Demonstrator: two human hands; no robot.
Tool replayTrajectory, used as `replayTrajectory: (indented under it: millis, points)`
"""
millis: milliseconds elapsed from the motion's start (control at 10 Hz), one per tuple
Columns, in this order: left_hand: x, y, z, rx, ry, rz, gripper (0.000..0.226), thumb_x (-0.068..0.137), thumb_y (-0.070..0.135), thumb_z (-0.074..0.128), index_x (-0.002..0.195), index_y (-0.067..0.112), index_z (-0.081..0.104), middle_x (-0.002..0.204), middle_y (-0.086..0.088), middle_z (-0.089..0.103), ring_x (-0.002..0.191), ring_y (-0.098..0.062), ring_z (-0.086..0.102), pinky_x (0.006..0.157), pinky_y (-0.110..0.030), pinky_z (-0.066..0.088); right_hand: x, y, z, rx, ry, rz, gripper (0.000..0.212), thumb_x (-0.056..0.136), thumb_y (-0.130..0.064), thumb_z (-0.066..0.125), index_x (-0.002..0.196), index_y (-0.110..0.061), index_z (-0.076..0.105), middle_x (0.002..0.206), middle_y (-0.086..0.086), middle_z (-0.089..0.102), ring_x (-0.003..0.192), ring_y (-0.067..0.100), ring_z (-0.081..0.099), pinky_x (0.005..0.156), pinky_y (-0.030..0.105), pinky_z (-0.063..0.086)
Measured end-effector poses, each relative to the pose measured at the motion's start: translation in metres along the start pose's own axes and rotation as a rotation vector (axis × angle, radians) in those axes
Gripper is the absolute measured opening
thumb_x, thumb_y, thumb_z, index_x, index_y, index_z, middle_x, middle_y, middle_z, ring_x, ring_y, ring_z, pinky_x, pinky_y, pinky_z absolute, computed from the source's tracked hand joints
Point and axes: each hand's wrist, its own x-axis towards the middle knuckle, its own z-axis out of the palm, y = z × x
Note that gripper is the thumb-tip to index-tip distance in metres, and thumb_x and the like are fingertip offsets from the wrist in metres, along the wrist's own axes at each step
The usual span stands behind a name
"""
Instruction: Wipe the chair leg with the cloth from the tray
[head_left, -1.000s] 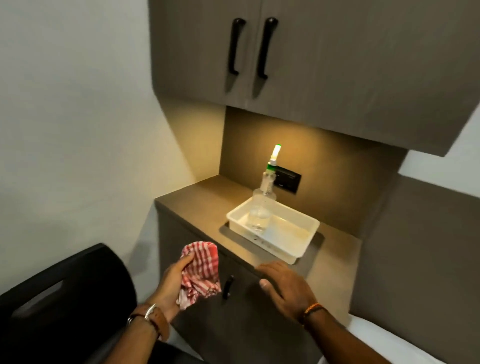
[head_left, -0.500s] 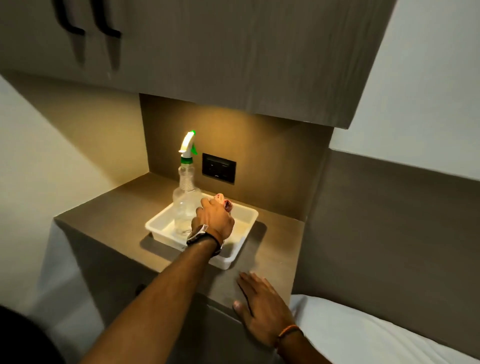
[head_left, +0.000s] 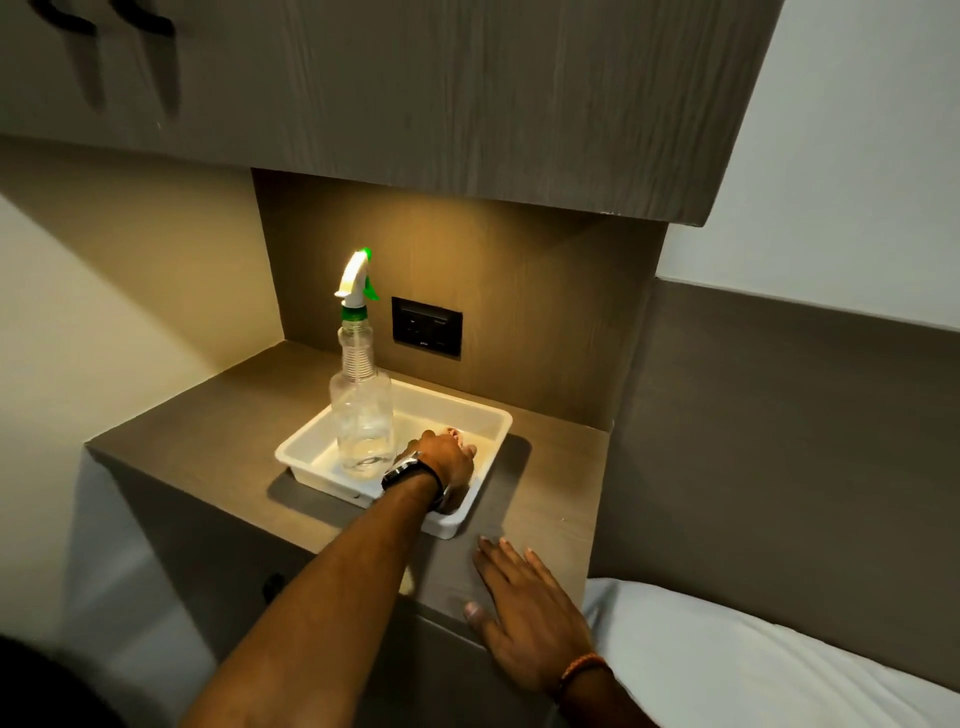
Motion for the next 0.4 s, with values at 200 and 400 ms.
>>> replayTrajectory:
  millis: [200, 400]
  points:
    - [-0.077, -0.046, -0.033, 0.045, 0.379, 0.096, 0.068, 0.097, 0.057, 0.043, 0.149, 0.013, 0.042, 0.149, -0.011, 0.053, 0.136, -0.034, 0.050, 0.113, -0.048, 0.044, -0.004, -0.001, 0.002, -0.021, 0.026, 0.004, 0.071, 0.113, -0.058, 0.023, 0.173, -0.025, 0.006, 0.183, -0.006, 0.005, 0.169, 0.011, 0.003, 0.128, 0.029, -0.010]
    - [-0.169, -0.123, -0.083, 0.265, 0.672, 0.222, 0.085, 0.093, 0.070, 0.033, 0.154, 0.012, 0.037, 0.161, -0.012, 0.042, 0.154, -0.037, 0.029, 0.124, -0.055, 0.026, -0.049, -0.062, -0.029, 0.302, 0.322, -0.141, 0.055, 0.113, -0.052, 0.034, 0.159, -0.047, 0.005, 0.167, -0.036, 0.003, 0.168, 0.008, 0.014, 0.128, 0.018, -0.001]
